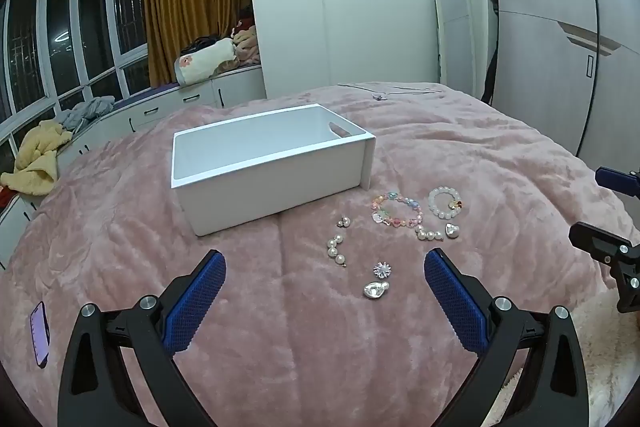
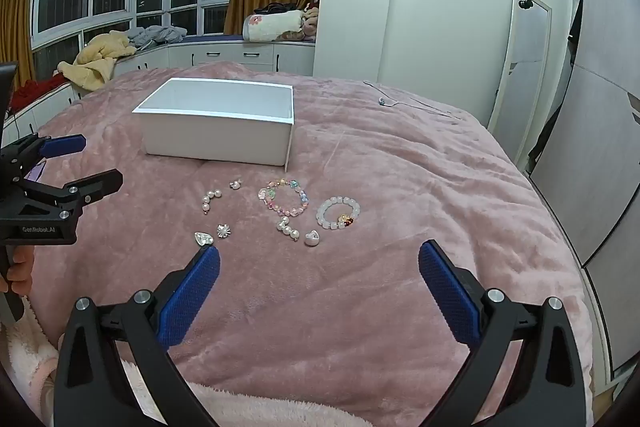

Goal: Organize jewelry

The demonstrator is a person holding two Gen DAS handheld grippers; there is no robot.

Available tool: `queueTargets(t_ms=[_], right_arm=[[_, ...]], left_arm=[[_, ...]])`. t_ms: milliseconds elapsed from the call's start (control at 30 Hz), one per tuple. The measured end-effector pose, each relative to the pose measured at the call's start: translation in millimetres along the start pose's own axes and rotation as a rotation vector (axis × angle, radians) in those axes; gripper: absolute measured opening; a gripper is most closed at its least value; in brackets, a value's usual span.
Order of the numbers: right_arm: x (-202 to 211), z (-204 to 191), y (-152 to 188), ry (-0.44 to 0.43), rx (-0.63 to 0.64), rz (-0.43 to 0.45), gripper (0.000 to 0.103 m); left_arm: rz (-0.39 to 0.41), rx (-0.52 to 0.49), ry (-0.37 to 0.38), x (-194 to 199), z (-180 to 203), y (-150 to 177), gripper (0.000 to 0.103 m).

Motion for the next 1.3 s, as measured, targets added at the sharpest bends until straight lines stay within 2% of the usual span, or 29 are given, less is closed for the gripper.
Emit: queueTargets(t_ms=[400,1300], right_arm=[[1.5,0.4,-0.8,0.007,0.008,-0.001,0.098],[0.4,0.8,1.3,0.006,0.005,0.002,0.098]], left_arm=[[-0.005,0.005,0.001,-1.4,-10.0,-0.4,0.101],[-0.007,0.010,-0.009,-3.1,-2.2,0.5,0.101]])
Point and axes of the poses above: each gripper's, at about its wrist camera, not at the fingertips, and x roughly against the way its jaws point, z to its right, y to its underside, the point moved 7 cm from there along -x, roughly the way its jaws point, and after that the axes turned 5 degrees about y, right-handed, at the moved point
